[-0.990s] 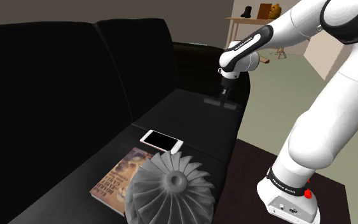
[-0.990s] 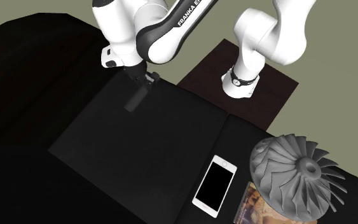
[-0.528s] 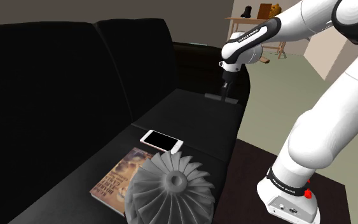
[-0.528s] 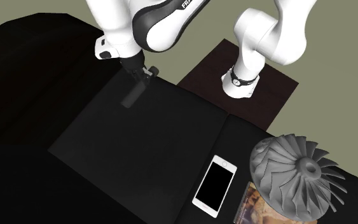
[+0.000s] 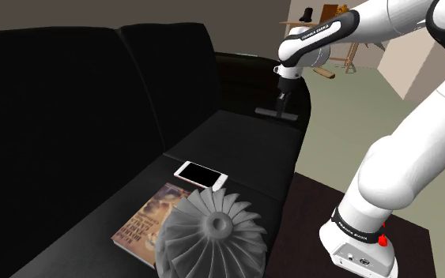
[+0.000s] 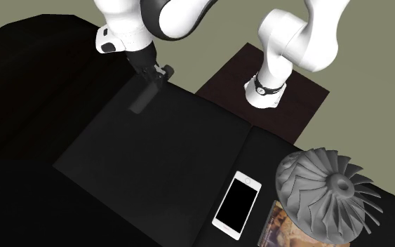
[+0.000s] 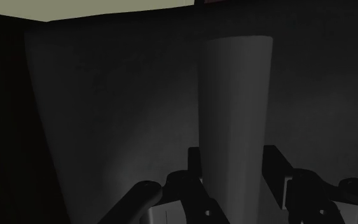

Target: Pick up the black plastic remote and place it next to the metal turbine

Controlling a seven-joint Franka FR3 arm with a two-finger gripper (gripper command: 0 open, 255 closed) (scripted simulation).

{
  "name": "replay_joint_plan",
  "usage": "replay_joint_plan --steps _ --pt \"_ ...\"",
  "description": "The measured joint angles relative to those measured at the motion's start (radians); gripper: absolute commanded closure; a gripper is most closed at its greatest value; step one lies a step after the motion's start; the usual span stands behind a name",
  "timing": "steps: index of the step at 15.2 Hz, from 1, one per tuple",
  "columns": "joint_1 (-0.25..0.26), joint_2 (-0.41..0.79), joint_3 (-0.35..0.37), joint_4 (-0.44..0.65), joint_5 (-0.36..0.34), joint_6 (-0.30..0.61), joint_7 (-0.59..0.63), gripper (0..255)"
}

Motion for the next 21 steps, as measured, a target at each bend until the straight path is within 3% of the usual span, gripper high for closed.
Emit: replay_joint_plan --steps 13,21 --pt "-0.001 -0.049 0.021 0.131 -0.014 -0.175 0.022 255" --pt "0.018 -0.248 0.157 -0.041 -0.035 -0.196 0.200 255"
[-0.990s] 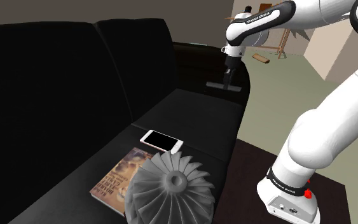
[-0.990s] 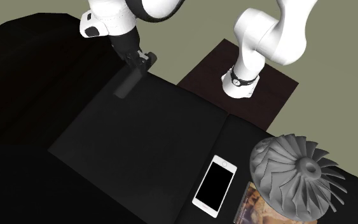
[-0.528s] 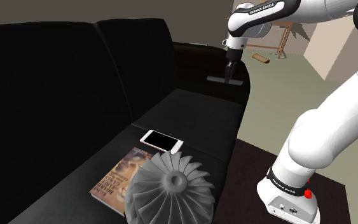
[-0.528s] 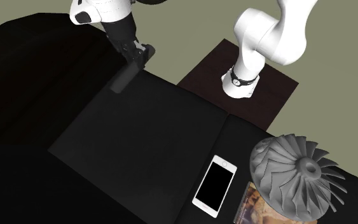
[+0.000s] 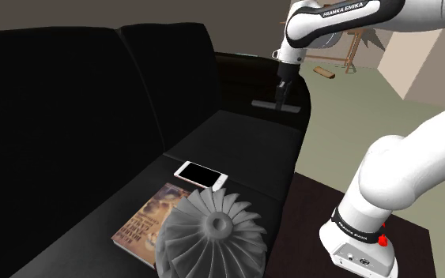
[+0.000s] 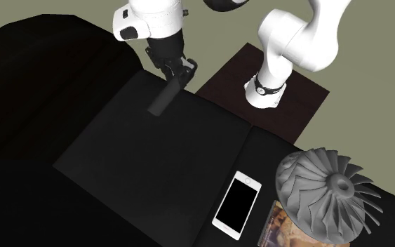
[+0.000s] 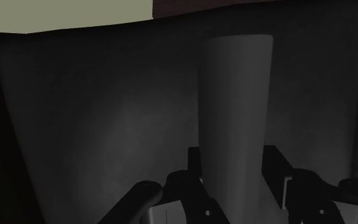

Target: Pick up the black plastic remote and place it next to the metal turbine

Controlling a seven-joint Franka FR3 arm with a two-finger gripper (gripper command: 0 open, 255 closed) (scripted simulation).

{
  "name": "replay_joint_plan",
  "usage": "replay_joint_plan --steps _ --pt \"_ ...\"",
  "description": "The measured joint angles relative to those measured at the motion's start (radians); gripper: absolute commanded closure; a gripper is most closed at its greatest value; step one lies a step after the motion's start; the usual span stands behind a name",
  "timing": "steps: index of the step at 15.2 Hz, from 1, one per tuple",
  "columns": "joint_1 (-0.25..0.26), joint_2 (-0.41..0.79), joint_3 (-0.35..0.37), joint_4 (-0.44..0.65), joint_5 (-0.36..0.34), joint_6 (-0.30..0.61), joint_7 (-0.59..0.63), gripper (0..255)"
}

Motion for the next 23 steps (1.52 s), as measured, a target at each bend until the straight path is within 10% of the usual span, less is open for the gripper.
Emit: replay_joint_plan --steps 23 --pt "0.222 -0.291 0.502 -0.240 0.278 -0.019 0.569 255"
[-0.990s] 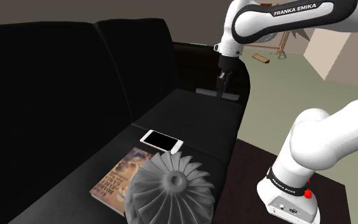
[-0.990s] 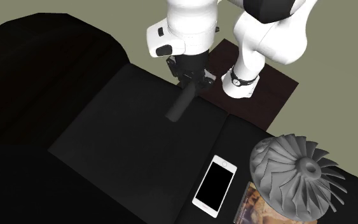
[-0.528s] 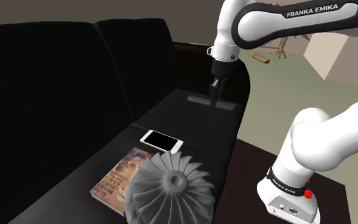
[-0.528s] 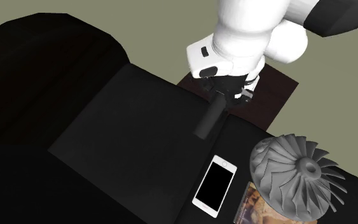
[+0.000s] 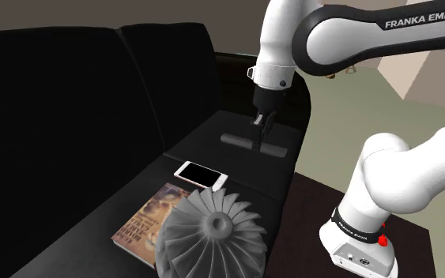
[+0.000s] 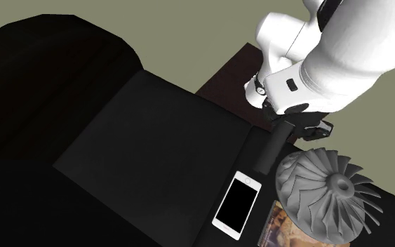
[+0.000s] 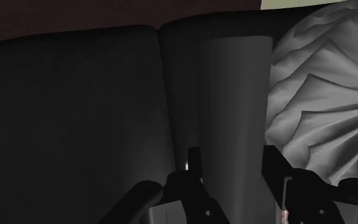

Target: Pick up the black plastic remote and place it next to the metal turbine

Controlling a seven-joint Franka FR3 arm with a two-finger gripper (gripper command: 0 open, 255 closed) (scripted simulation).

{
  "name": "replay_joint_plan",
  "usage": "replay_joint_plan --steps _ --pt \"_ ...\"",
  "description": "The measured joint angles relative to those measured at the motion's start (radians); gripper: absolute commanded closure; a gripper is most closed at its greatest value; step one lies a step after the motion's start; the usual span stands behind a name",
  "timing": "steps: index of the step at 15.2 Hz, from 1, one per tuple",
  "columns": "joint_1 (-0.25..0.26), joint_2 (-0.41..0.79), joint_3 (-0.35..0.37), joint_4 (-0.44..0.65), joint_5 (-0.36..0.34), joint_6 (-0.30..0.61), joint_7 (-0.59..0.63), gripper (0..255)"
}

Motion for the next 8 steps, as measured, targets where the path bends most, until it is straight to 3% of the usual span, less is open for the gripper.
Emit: replay_joint_plan --steps 8 --pt "0.076 0.085 0.184 0.080 0.105 0.038 0.198 255"
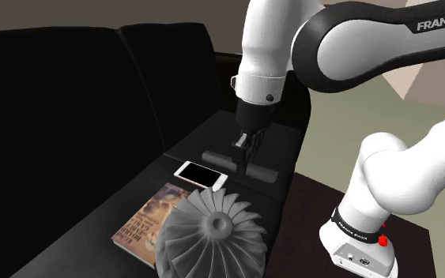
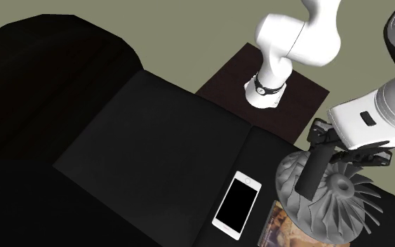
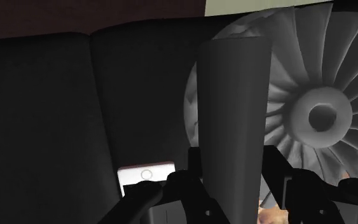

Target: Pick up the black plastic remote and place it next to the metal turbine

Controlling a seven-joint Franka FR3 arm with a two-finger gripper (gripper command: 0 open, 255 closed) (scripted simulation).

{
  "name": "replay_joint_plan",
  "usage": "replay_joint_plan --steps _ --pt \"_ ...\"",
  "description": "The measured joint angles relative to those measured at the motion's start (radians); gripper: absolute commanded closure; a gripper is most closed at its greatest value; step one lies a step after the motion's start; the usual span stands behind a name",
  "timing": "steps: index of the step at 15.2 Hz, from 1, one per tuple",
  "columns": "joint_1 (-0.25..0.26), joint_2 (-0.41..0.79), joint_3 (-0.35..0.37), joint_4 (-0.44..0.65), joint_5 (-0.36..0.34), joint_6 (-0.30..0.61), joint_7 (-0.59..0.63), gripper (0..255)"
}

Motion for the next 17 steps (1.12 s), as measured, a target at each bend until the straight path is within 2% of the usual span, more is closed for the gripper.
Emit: replay_joint_plan --steps 4,10,14,17 --pt "0.022 0.069 0.098 0.065 0.035 0.025 0.103 255" --pt "0.029 0.196 0.242 0.180 0.046 0.071 0.256 255" --pt "0.021 0.292 0.341 0.274 0.023 0.092 0.367 255" --pt "0.003 0.394 0.430 0.370 -0.026 0.105 0.469 255"
